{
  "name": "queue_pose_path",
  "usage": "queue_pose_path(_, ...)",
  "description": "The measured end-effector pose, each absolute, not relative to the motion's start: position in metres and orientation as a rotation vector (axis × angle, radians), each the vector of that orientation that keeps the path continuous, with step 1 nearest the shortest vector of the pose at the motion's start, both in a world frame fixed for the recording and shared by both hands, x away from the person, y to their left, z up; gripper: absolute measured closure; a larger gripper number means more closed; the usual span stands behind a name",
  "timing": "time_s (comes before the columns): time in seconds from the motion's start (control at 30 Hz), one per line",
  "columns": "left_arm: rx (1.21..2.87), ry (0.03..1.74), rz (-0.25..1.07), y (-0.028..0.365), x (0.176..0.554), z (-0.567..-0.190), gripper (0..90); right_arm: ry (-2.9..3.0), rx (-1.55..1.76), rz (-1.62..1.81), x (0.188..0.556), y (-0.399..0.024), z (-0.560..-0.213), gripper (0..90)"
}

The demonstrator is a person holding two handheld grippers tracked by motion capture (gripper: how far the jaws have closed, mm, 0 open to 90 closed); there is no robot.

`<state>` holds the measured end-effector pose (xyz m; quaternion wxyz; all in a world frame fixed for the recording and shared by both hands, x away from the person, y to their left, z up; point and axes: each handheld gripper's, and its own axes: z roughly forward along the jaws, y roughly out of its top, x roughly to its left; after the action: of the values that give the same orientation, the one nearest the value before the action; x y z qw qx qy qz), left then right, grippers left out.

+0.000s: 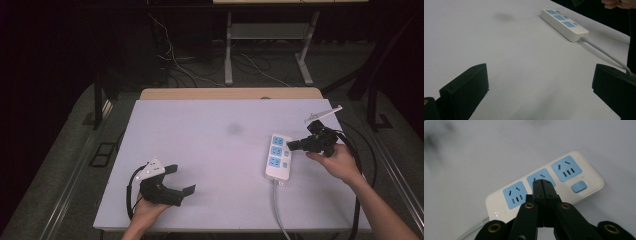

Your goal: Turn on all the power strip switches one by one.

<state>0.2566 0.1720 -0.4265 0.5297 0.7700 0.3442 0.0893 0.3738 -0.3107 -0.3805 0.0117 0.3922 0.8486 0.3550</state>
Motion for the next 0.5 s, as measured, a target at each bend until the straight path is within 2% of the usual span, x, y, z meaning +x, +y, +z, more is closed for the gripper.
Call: queue_pose_path(0.5, 1.834, 0.822, 0.213, 0.1733, 0.2567, -0.4261, 0.0, 2.66, 1.224, 1.077, 0.3824, -0.3113, -0.3914, 90.0)
